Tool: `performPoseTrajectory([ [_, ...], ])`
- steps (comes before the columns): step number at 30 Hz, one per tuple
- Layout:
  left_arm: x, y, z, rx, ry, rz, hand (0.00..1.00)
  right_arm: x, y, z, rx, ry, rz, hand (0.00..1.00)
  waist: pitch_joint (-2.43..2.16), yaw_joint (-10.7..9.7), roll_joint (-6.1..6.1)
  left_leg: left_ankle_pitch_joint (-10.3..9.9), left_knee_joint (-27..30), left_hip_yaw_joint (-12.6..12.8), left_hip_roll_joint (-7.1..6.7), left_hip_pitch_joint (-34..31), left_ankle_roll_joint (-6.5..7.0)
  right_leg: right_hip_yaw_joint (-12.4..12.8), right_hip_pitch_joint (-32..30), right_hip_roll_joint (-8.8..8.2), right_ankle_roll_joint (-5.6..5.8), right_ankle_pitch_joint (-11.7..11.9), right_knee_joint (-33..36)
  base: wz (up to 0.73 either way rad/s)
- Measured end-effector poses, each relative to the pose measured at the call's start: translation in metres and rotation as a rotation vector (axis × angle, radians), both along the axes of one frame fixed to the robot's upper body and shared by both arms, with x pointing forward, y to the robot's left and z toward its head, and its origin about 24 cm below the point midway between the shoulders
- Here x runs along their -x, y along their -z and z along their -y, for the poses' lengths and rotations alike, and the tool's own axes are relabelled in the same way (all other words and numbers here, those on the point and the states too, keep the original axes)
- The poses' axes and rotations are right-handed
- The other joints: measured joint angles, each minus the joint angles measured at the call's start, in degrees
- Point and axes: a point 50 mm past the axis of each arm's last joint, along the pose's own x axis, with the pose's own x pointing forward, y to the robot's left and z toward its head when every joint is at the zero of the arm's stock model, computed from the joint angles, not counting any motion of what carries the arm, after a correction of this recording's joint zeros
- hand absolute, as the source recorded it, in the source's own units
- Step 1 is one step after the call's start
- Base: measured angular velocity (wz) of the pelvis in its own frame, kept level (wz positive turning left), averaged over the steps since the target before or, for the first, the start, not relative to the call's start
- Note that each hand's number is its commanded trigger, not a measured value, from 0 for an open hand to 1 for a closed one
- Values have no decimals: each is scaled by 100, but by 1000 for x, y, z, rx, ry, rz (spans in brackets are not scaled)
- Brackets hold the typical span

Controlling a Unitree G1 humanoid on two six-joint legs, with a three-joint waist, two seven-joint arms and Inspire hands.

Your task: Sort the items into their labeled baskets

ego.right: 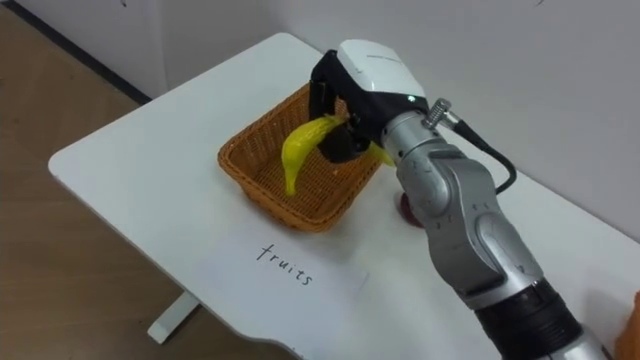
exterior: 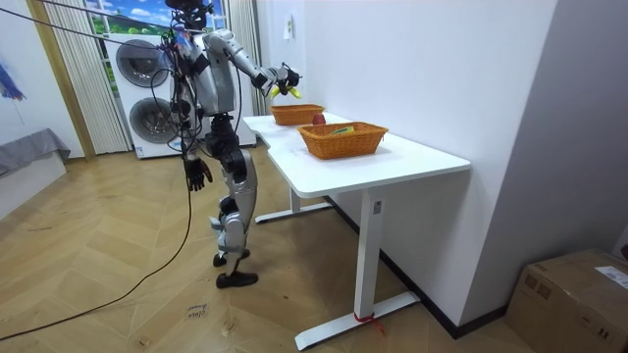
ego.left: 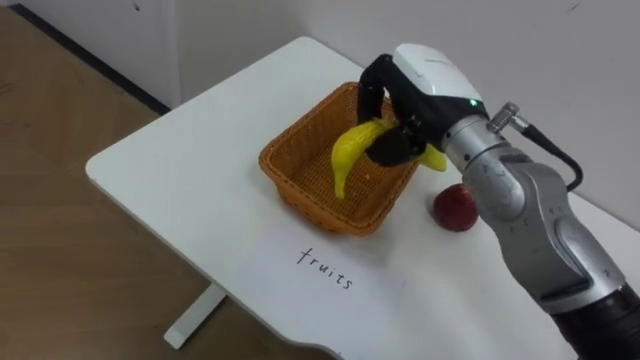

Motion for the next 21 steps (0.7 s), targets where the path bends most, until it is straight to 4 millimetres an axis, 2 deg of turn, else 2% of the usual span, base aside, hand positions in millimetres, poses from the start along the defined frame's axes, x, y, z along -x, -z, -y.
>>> performPoseTrajectory([
  [7, -3, 0, 1, -1, 11, 11, 0, -8, 3, 5, 21, 38, 2, 100, 0, 19, -1, 0, -1, -1, 0, 2, 0, -5, 4, 1, 0, 0, 0, 0],
  [21, -7, -2, -1, -5, 19, 29, 0, -13, 4, 8, 8, 55, 69, 100, -13, 38, -37, 1, -11, -156, -31, 51, -2, -217, 150, 0, 1, 0, -87, 5],
])
